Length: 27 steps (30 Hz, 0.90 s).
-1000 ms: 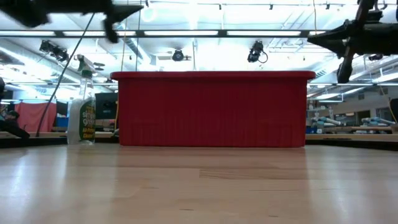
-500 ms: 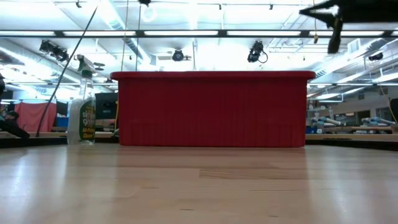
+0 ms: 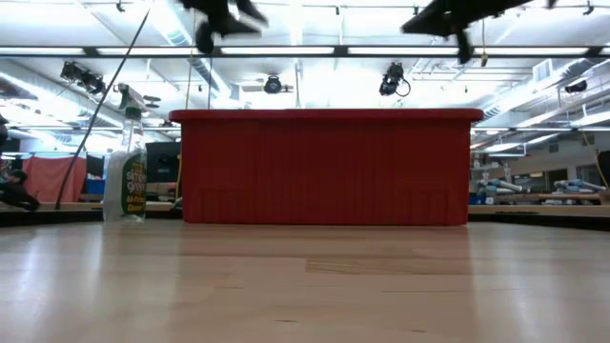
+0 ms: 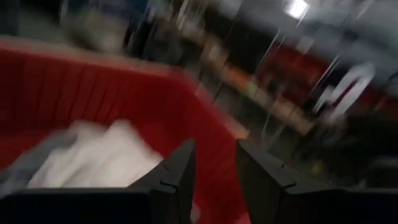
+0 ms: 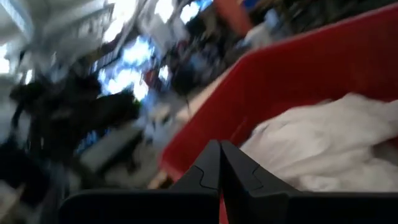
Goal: Fold laundry
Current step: Remove the white dress from the red laundry bin
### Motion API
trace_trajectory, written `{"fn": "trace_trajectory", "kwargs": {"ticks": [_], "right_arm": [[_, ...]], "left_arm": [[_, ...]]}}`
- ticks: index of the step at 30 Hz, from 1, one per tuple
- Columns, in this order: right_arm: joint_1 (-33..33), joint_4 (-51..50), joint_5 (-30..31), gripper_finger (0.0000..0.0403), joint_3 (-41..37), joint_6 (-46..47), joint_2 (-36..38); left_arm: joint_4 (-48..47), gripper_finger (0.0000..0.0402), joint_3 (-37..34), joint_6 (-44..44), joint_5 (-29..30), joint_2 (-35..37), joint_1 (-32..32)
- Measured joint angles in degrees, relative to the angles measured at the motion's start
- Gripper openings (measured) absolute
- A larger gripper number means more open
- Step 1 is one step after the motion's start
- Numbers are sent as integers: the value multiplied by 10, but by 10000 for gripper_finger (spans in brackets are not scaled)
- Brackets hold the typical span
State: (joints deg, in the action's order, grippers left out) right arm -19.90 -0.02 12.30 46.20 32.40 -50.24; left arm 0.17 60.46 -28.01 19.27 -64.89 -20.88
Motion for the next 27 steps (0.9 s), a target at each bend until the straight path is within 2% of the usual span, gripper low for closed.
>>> {"fn": "trace_trajectory", "kwargs": {"ticks": [3, 6, 10, 15, 17, 21, 27], "right_arm": [[-12, -11, -17, 9, 35, -60, -59], [-27, -8, -19, 9, 64, -116, -104], [-59, -11, -19, 12, 90, -116, -155], [-82, -13, -18, 36, 110, -125, -201], [-87, -10, -19, 55, 123, -131, -218], [-101, -7, -14, 110, 154, -132, -249], [-133, -11, 8, 216, 200, -131, -304]], "left_arm": [[-68, 117, 23, 1, -61, -26, -46], [-100, 117, 46, 25, -73, -50, -76], [-174, 117, 83, 57, -95, -82, -105], [-257, 117, 113, 137, -190, -104, -124], [-281, 117, 114, 184, -222, -106, -125], [-299, 117, 115, 261, -228, -105, -123], [-283, 117, 115, 256, -226, -114, -116]]}}
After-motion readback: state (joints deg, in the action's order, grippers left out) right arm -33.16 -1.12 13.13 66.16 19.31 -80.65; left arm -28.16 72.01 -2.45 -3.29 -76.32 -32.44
